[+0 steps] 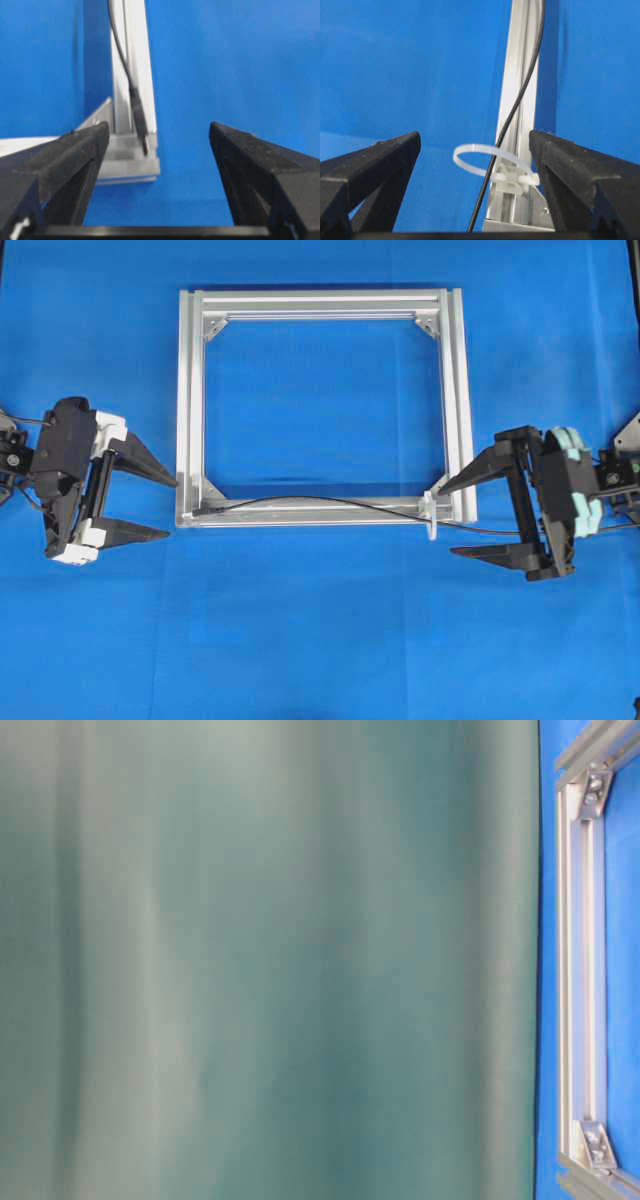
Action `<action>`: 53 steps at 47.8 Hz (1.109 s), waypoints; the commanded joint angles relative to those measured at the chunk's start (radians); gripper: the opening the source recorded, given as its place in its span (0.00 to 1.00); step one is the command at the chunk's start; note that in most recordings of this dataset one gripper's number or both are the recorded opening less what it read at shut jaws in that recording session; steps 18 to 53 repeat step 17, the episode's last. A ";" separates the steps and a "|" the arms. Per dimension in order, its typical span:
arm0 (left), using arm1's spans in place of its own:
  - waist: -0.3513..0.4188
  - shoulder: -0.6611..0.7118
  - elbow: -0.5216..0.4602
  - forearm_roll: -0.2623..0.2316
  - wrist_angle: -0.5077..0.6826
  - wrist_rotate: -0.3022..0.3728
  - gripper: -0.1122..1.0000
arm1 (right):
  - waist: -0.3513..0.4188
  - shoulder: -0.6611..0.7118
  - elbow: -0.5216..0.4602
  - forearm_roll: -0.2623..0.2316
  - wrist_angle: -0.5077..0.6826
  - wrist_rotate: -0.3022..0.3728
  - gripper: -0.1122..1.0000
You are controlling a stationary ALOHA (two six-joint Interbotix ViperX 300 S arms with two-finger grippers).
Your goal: Insert the wire through the string loop located on the right side.
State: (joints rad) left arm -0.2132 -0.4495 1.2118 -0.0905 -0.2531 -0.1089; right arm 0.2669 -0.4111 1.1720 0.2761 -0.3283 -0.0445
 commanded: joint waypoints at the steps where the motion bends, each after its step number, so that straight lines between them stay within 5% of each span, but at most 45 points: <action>1: 0.008 -0.034 -0.034 0.005 0.035 0.006 0.79 | -0.008 -0.037 -0.026 -0.002 0.038 -0.003 0.96; 53: 0.015 -0.063 -0.034 0.005 0.067 0.026 0.79 | -0.012 -0.057 -0.023 -0.002 0.058 -0.011 0.96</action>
